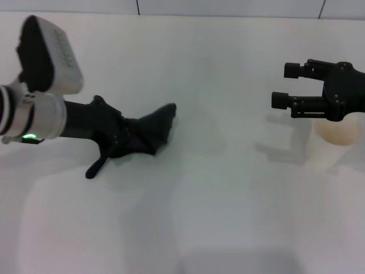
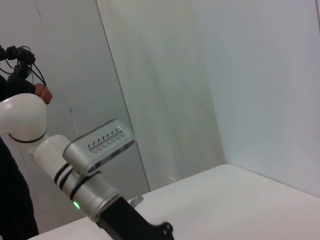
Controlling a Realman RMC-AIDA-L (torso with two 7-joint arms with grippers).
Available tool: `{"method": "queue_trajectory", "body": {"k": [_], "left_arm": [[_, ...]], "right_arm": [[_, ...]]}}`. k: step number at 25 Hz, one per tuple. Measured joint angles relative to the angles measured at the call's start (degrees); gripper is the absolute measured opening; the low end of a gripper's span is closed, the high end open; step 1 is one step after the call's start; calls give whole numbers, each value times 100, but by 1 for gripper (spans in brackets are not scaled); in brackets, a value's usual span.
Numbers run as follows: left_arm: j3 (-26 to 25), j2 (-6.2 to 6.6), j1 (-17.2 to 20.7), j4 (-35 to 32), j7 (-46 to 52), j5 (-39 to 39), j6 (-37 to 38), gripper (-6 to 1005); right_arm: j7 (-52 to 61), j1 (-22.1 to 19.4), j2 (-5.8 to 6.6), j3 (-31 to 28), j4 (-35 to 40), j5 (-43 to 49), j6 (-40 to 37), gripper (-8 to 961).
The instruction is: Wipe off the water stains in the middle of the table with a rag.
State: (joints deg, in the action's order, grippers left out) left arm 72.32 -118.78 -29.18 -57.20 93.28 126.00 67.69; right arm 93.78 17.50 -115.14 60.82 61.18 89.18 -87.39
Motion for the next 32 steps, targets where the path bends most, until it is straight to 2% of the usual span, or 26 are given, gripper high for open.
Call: {"method": "queue_trajectory", "body": {"k": [8,18,24,27,32], "left_arm": [[-403,-4,66,-55,167,11,115,119],[-468,-27,60,-36,323,12,40,126],[-475,-29,83,-122,381,-88,75,385],[-531,-3,122,-235,202,-389,110,503],[-1064,7,133,-205,-713,-1217,651,661]], "right_arm": [[0,42,0,0,-27,-8,41,847],[0,51,0,0,-26,-61,47,847],[0,51,0,-1,-15,-87,47,847],[0,52,0,-5,-14,-87,47,847],[-5,45,0,-34,-45,-86,75,847]]}}
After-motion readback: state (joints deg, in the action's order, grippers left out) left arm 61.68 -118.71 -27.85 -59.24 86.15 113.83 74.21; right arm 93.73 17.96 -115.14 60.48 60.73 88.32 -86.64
